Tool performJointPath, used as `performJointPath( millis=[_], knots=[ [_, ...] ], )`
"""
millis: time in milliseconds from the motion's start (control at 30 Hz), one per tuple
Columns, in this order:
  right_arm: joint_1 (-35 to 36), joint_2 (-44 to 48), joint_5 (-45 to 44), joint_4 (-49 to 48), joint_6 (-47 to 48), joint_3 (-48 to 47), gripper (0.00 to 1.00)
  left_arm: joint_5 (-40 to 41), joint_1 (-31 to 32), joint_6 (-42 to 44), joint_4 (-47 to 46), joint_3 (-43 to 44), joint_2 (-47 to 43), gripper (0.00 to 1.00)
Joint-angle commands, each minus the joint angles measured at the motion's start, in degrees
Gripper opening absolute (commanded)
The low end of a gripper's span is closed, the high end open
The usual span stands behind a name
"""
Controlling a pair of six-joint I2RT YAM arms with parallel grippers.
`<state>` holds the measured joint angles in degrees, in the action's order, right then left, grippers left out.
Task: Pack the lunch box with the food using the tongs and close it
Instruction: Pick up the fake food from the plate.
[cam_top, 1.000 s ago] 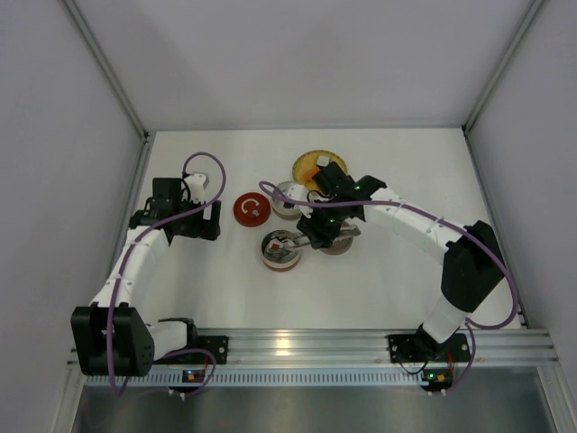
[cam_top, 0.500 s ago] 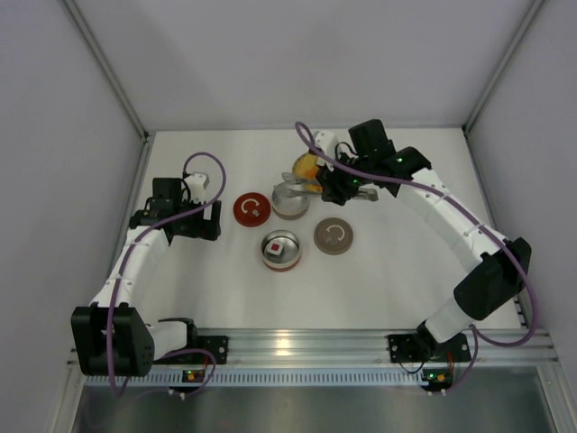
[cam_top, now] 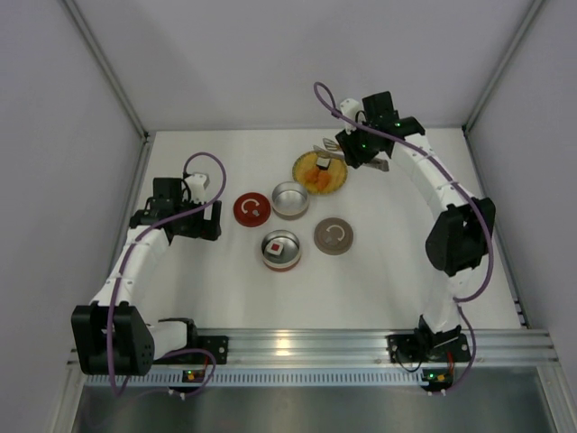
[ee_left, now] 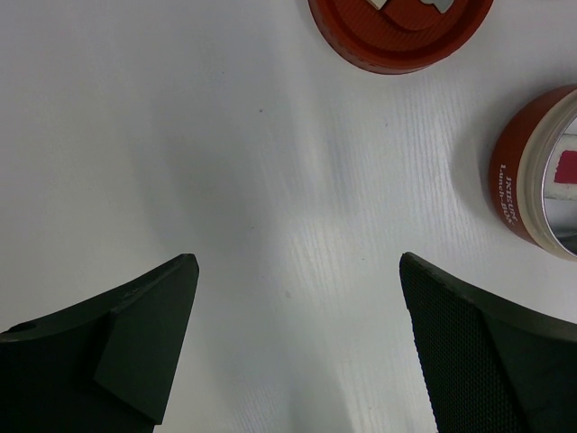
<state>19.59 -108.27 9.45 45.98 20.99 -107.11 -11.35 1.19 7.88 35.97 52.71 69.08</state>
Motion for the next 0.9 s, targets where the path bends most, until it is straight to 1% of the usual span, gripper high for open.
performJointPath(
  millis=[0, 400, 567, 867],
  knots=[
    [-1.84, -3.60, 0.12, -0.46, 1.32, -6.09, 0.42, -1.04, 0.13, 0.29, -1.51, 0.29, 0.88, 0.98],
    [-3.51, -12.22, 2.94, 1.22, 5.46, -11.72, 0.42, -0.86, 0.13, 0.12, -2.92, -0.24, 2.99, 0.98],
    [-3.51, -13.72, 3.91, 1.13, 6.08, -12.51, 0.45, -0.69, 0.13, 0.12, -3.09, -0.41, 3.34, 0.98],
    [-3.60, -15.13, 5.22, 1.75, 6.25, -12.51, 0.47, -0.51, 0.13, 0.03, -3.45, -0.94, 3.87, 0.98]
  ],
)
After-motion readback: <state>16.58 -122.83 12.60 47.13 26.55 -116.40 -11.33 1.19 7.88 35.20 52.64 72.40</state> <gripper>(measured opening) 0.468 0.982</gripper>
